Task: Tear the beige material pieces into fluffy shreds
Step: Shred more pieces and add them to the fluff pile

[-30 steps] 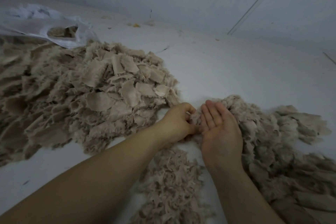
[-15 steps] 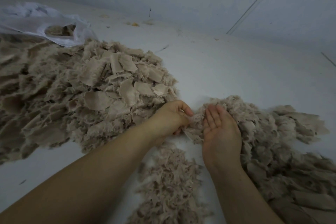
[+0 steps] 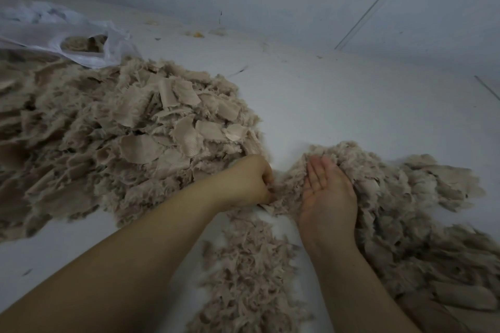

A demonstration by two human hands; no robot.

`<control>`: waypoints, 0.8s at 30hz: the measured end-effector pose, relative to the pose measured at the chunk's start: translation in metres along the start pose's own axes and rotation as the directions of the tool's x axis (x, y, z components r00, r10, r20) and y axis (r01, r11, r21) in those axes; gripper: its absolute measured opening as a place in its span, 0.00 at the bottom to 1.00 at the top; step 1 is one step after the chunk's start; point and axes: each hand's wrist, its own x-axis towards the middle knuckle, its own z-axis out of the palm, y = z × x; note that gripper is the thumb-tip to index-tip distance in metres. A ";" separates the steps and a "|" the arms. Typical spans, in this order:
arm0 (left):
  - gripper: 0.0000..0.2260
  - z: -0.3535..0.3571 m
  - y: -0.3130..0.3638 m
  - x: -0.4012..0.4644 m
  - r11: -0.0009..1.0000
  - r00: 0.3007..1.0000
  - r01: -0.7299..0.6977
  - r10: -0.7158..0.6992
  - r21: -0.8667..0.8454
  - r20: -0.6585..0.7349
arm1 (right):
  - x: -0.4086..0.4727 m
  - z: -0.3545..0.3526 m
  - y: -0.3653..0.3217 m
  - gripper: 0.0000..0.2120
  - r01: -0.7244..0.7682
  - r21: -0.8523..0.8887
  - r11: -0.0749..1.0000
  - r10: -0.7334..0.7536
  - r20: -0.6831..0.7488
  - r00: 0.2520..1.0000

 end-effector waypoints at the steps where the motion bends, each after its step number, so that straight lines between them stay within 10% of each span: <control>1: 0.09 -0.002 -0.001 -0.002 1.000 1.000 -0.002 0.002 0.012 0.007 | 0.000 0.000 0.001 0.10 0.004 -0.008 1.000 -0.004 -0.003 1.000; 9: 0.11 -0.020 -0.006 -0.017 0.965 0.995 0.060 -0.038 -0.254 0.091 | 0.002 0.000 0.002 0.10 0.061 -0.057 0.997 -0.062 -0.018 0.998; 16: 0.04 -0.016 -0.009 -0.025 0.687 0.998 0.053 -0.013 -0.724 0.061 | -0.009 0.001 0.007 0.19 0.222 -0.439 0.871 -0.110 0.266 0.958; 24: 0.06 0.003 0.002 -0.020 0.513 0.998 -0.040 -0.015 -0.858 -0.056 | 0.007 -0.006 0.018 0.15 0.314 -0.624 0.715 -0.083 0.371 0.925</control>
